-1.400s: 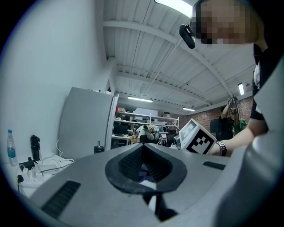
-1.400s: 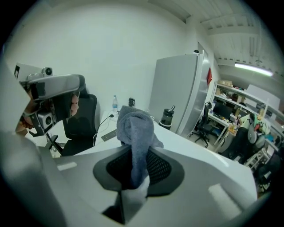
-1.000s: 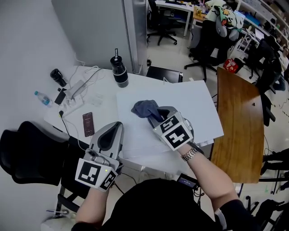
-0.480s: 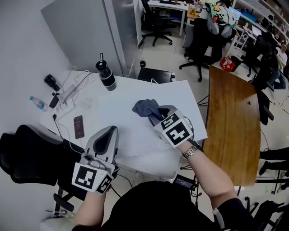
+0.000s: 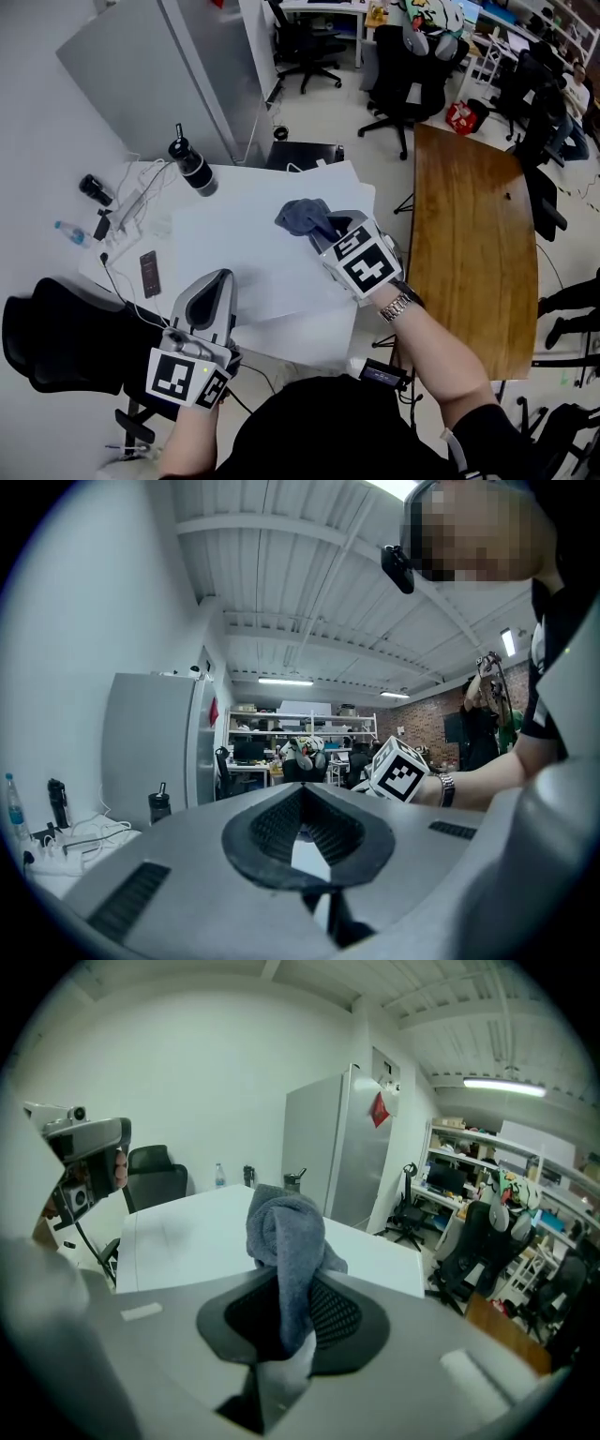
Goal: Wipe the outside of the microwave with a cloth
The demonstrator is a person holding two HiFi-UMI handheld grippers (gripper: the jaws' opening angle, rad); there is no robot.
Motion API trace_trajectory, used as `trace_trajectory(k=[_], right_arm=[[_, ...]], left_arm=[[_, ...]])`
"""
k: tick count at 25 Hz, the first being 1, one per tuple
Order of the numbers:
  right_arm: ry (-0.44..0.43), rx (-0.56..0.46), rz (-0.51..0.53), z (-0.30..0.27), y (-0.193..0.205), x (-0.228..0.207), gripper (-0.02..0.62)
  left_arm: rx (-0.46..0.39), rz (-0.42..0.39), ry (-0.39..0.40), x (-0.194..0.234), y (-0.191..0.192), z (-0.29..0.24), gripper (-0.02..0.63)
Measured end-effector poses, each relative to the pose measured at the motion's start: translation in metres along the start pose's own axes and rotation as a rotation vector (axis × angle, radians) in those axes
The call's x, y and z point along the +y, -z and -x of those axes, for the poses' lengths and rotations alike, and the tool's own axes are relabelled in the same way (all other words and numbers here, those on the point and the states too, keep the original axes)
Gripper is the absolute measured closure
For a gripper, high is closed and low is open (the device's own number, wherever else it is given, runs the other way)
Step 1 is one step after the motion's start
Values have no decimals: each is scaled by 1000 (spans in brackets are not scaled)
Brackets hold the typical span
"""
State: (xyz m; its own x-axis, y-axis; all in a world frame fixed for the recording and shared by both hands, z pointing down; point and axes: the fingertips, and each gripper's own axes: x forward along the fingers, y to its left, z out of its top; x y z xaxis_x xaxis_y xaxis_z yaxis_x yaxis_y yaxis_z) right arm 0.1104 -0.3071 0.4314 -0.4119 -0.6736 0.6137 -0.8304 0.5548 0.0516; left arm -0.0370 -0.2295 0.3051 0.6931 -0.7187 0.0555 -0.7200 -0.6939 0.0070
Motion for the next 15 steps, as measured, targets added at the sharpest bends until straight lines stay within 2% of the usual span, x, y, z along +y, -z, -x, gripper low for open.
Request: trace_trajectory(k=[15], right_arm=[[46, -61, -61, 42, 35, -67, 518]], left_arm=[[36, -42, 18, -60, -2, -37, 601]])
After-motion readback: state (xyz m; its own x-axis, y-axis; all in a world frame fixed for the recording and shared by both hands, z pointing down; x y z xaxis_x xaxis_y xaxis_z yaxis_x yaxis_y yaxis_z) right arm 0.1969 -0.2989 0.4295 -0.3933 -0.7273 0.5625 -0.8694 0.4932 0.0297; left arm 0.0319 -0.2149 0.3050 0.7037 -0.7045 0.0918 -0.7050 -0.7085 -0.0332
